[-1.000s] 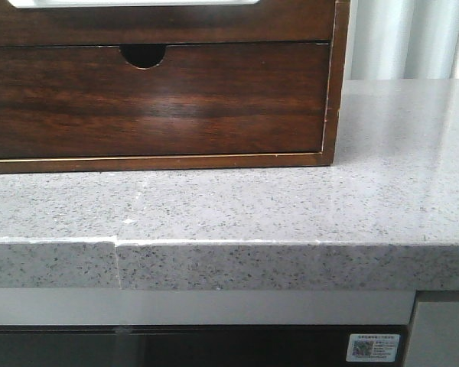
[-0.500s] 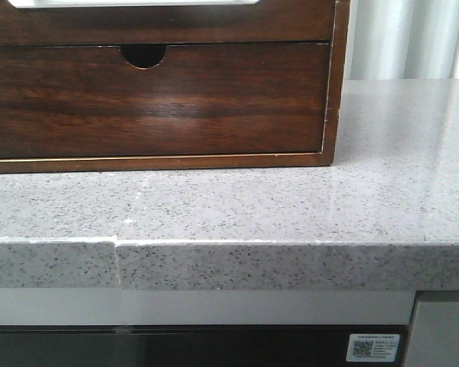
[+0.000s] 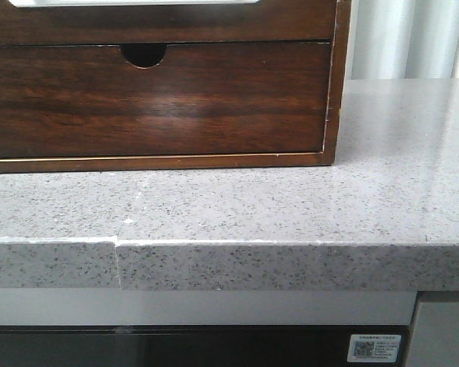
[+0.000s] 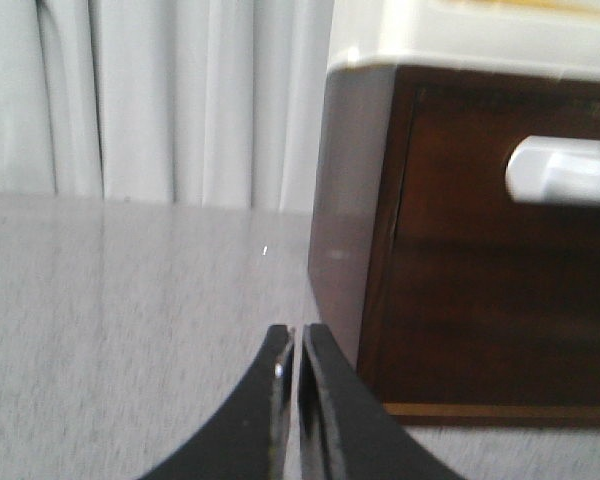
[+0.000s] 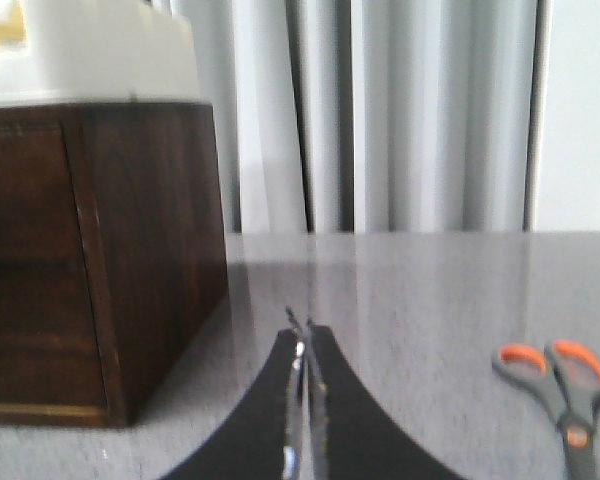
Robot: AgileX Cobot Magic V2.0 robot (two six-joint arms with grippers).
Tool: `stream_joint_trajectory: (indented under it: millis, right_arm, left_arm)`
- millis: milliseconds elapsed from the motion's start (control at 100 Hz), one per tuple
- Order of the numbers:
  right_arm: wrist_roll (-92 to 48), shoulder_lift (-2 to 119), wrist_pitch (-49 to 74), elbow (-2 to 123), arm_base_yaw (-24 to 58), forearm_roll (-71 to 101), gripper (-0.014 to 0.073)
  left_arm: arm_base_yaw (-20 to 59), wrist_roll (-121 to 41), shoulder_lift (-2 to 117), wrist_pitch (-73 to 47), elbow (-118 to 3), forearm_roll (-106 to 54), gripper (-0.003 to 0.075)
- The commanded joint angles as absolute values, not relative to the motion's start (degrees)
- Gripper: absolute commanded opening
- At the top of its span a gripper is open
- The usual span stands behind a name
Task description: Put scissors in drawer with both arms
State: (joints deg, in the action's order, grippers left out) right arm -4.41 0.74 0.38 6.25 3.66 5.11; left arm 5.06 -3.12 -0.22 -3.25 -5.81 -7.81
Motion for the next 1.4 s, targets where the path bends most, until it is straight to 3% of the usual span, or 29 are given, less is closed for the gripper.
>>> stream_joint_trajectory:
  millis: [0, 230, 560, 1390]
  right_arm:
    - [-4.7, 5.2, -0.4, 12.4, 3.2, 5.0, -0.0069]
    - [-4.7, 19.0, 7.4, 23.0, 2.1, 4.0, -0.0069]
    - [-4.7, 33.5, 22.7, 34.6, -3.1, -0.9, -0.0069]
    - [-4.7, 34.6, 22.0, 35.8, -3.1, -1.5, -0.006]
  left_arm:
    - [5.3, -2.5, 2.1, -1.6, -12.9, -8.6, -0.002]
    - [5.3, -2.5, 13.8, -9.3, -25.5, -7.1, -0.002]
    - [5.3, -2.5, 26.7, -9.7, -31.5, -7.1, -0.002]
    - [5.3, -2.5, 27.4, -9.4, -31.6, -7.1, -0.002]
